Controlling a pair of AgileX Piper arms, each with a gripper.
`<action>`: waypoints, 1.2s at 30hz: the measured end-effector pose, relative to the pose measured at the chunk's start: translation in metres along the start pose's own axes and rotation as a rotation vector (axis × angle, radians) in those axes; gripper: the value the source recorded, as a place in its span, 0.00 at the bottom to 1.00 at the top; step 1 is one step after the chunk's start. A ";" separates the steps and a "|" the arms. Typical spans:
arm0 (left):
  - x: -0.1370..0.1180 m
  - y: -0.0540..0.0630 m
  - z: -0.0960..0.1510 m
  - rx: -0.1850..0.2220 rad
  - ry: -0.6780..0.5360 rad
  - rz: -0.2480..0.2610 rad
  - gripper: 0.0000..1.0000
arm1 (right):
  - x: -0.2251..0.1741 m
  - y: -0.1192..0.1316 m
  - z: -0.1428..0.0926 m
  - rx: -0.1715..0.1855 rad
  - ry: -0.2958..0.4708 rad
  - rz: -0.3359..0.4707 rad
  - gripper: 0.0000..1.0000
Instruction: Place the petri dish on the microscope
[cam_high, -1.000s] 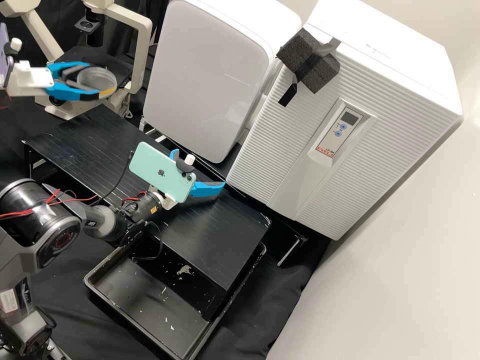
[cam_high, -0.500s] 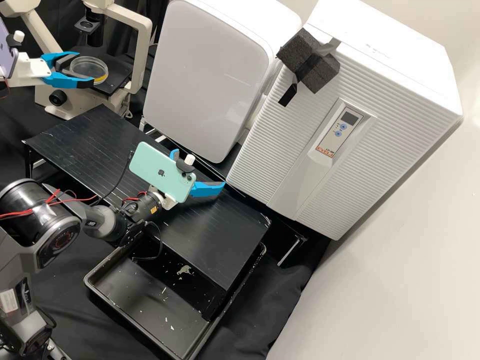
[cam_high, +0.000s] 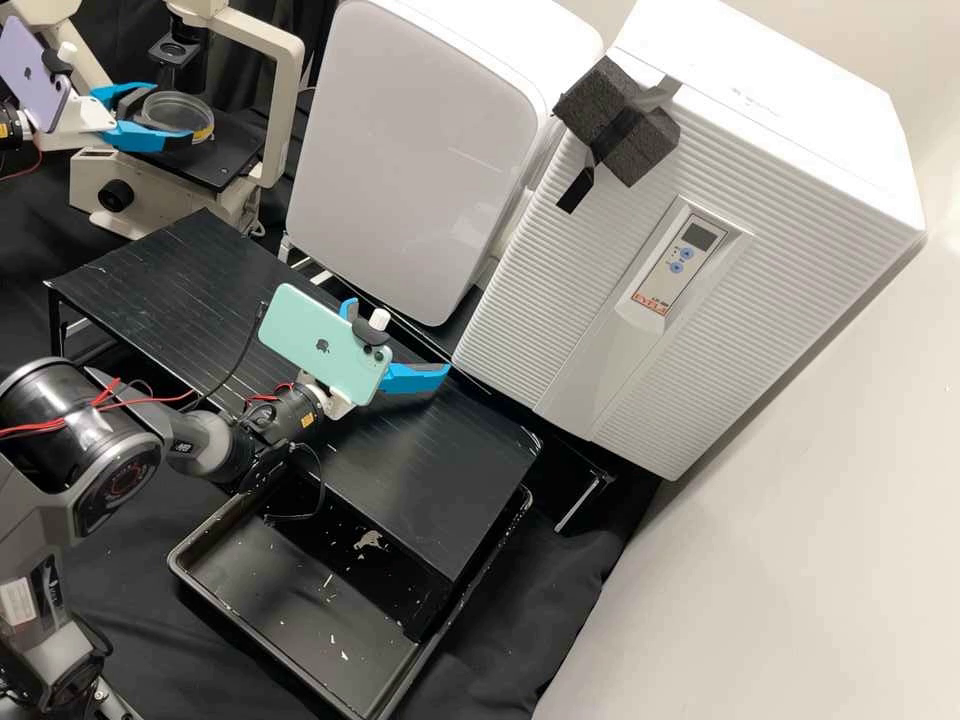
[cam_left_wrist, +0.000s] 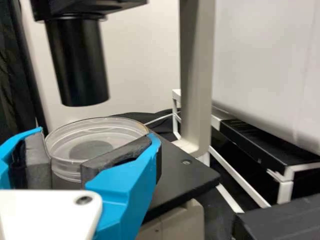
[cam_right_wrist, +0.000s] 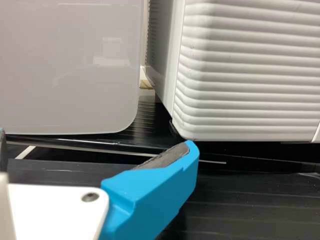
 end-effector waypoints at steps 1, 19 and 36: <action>0.002 -0.002 -0.002 -0.005 0.004 -0.005 0.00 | 0.000 0.000 0.000 0.000 0.000 0.000 1.00; 0.019 -0.019 -0.010 -0.053 0.026 -0.039 0.00 | 0.000 0.000 0.000 0.000 0.000 0.000 1.00; 0.023 -0.018 -0.012 -0.064 0.036 -0.029 1.00 | 0.000 0.000 0.000 0.000 0.000 0.000 1.00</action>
